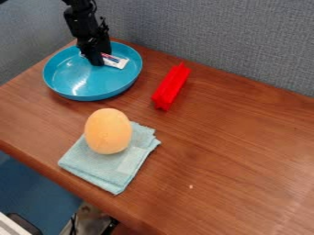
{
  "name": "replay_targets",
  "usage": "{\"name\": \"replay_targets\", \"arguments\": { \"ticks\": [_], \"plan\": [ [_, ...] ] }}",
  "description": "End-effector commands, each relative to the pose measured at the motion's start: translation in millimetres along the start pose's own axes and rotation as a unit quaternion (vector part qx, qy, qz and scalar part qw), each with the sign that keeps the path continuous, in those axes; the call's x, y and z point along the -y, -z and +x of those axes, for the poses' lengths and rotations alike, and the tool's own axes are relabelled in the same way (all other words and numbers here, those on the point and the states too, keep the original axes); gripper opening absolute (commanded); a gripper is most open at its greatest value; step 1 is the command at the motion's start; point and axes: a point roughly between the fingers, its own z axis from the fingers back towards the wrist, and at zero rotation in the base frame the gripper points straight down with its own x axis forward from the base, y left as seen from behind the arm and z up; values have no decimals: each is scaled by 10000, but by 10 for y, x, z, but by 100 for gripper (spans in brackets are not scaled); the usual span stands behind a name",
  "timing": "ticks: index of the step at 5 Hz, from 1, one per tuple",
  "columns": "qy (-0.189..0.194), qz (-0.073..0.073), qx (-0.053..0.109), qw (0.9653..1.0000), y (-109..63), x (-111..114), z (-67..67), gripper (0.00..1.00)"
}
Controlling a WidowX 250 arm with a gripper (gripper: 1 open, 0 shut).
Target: Put the toothpaste on the blue plate
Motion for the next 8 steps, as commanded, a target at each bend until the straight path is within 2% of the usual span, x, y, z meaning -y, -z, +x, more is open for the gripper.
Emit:
{"name": "replay_targets", "arguments": {
  "ticks": [1,8],
  "plan": [
    [-193,25,142,9997,-64,-116,212,0],
    [-368,97,216,9990,85,-191,356,0]
  ]
}}
